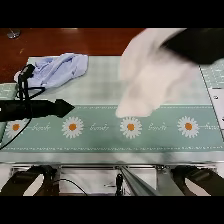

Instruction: Fold the shirts.

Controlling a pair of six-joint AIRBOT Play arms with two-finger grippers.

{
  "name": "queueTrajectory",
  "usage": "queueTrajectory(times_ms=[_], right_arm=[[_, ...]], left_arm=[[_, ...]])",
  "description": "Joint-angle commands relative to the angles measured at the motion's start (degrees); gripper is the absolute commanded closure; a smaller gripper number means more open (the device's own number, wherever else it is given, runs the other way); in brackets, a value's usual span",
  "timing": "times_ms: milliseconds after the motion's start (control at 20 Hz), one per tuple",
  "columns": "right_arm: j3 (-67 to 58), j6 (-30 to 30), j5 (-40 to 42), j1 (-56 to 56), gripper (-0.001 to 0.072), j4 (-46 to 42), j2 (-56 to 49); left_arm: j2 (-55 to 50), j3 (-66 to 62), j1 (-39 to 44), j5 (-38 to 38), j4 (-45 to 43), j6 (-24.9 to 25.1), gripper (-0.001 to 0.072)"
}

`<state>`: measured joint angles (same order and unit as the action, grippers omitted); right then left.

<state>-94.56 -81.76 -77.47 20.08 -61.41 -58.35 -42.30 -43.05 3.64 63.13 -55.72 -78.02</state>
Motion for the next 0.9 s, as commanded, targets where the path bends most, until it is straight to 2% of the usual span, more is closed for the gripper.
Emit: queueTrajectory(times_ms=[0, 150, 300, 400, 450, 500, 550, 700, 750, 850], right_arm=[[21.1, -4.9, 13.6, 11.6, 0.0686, -3.2, -1.1], [33.4, -5.7, 25.9, 16.6, 0.0686, 4.6, -6.7], [35.1, -3.3, 27.5, 20.8, 0.0686, 11.0, -16.2], [35.1, -1.4, 31.6, 23.7, 0.0685, 14.9, -21.6], [35.1, -1.2, 32.8, 23.9, 0.0487, 18.6, -23.6], [34.9, 1.4, 32.9, 23.5, 0.0117, 22.7, -24.4], [33.7, 5.2, 31.4, 22.1, 0.009, 26.1, -24.3], [27.4, 6.2, 21.0, 11.0, 0.0091, 26.4, -19.9], [26.1, 6.1, 17.8, 5.1, 0.0091, 25.1, -16.7], [26.0, 4.8, 13.2, -7.5, 0.0092, 18.3, -9.6]], left_arm=[[0.1, 0.0, 0.0, -1.2, -2.9, 0.0, 0.0005], [0.1, 0.0, 0.0, -1.2, -4.5, 0.0, 0.0004], [0.1, 0.0, 0.0, -1.1, -4.4, 0.0, 0.0005], [0.1, 0.0, 0.0, -1.1, -4.4, 0.0, 0.0005], [0.1, 0.0, 0.0, -1.1, -4.4, 0.0, 0.0005], [0.1, 0.0, 0.0, -1.1, -4.4, 0.0, 0.0005], [0.1, 0.0, 0.0, -1.1, -4.4, 0.0, 0.0004], [0.1, 0.1, 0.0, 1.5, -4.3, -2.1, 0.0004], [-0.3, 0.1, 0.0, 4.9, -4.5, -4.6, 0.0005], [-1.6, 1.7, 0.0, 12.0, -4.5, -5.6, 0.0005]])
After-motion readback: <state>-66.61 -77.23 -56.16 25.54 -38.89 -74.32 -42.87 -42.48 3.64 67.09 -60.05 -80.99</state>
